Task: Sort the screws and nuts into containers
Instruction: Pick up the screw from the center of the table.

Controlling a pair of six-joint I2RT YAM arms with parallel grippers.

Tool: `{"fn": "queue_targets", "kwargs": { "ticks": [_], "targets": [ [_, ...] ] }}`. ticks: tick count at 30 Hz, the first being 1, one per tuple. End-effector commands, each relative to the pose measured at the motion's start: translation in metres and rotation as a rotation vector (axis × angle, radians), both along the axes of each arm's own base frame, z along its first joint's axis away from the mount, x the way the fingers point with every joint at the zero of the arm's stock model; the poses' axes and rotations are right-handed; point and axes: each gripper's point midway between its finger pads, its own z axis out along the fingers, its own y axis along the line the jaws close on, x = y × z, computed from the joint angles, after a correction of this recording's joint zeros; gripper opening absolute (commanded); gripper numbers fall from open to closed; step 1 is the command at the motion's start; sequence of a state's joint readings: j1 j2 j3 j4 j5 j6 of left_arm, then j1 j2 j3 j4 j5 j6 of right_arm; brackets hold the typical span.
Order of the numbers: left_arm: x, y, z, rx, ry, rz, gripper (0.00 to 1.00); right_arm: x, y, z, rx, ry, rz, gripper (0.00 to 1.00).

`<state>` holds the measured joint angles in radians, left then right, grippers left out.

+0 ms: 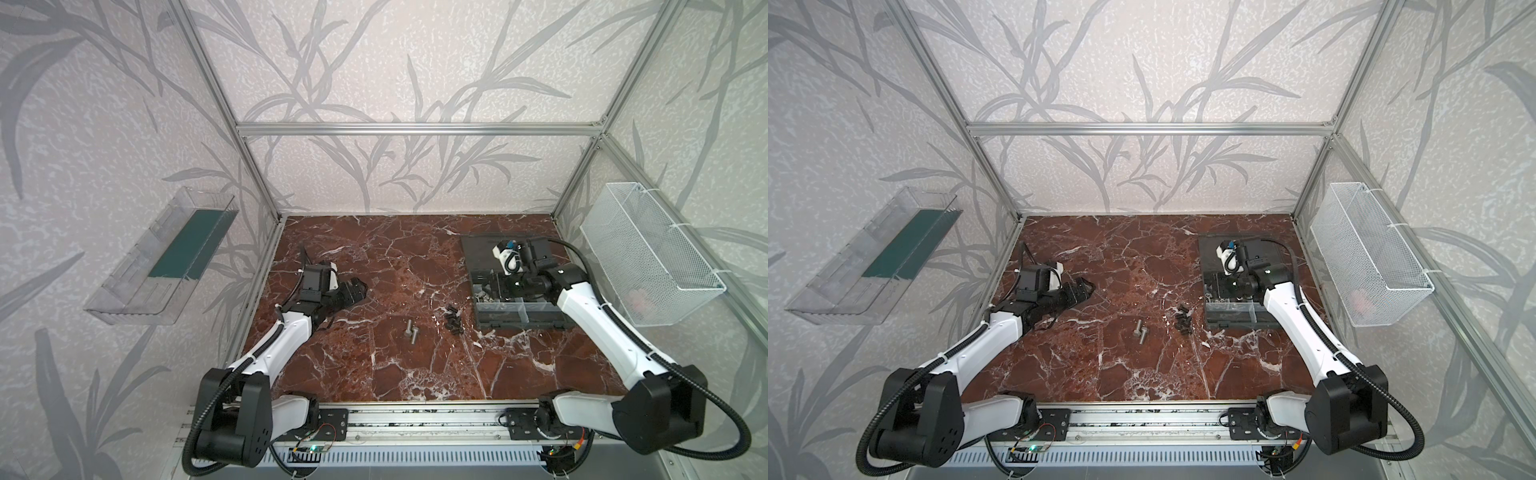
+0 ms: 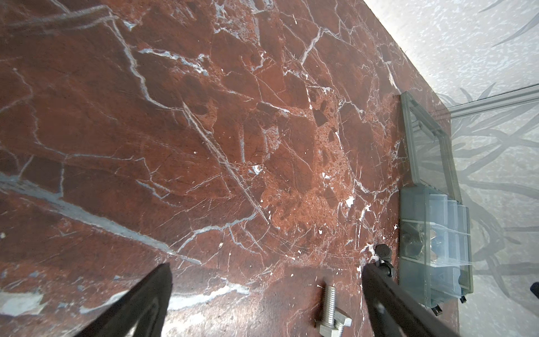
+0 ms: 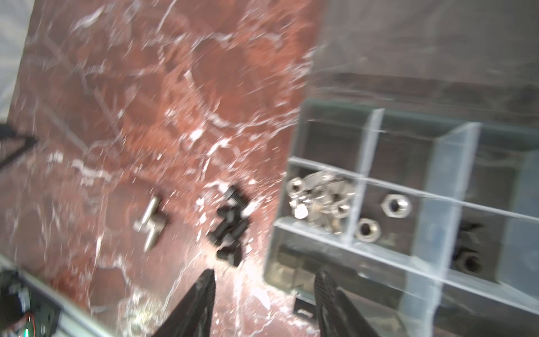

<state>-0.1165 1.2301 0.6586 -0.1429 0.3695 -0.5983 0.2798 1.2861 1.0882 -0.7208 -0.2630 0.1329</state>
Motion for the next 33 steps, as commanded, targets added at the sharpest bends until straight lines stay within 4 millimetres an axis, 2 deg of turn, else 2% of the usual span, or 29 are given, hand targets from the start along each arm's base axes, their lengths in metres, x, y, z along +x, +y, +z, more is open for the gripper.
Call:
{"fn": "queue_targets", "kwargs": {
  "ticks": [1,7,13,18,27,28,33],
  "targets": [
    [0.001,0.0,0.0,-0.01,-0.004,-0.004,0.99,-0.03,0.022,-0.007,-0.021,0.037,0.104,0.56],
    [-0.001,0.0,-0.001,-0.011,-0.001,-0.003,0.99,-0.05,0.07,-0.026,0.002,0.082,0.166,0.57],
    [-0.003,0.001,-0.003,-0.006,0.003,0.001,0.99,-0.068,0.115,-0.062,-0.017,0.143,0.201,0.57],
    [-0.003,0.001,-0.001,-0.005,0.001,0.0,0.99,-0.066,0.137,-0.086,-0.049,0.186,0.171,0.56],
    [-0.005,0.003,-0.003,0.001,0.002,0.004,0.99,-0.06,0.177,-0.11,-0.043,0.225,0.174,0.56],
    [-0.005,0.003,-0.003,0.001,0.003,0.005,0.99,-0.062,0.179,-0.122,-0.069,0.249,0.181,0.56],
    [-0.006,0.004,-0.004,0.008,0.003,0.005,0.99,-0.062,0.191,-0.144,-0.108,0.28,0.199,0.55]
  ]
}}
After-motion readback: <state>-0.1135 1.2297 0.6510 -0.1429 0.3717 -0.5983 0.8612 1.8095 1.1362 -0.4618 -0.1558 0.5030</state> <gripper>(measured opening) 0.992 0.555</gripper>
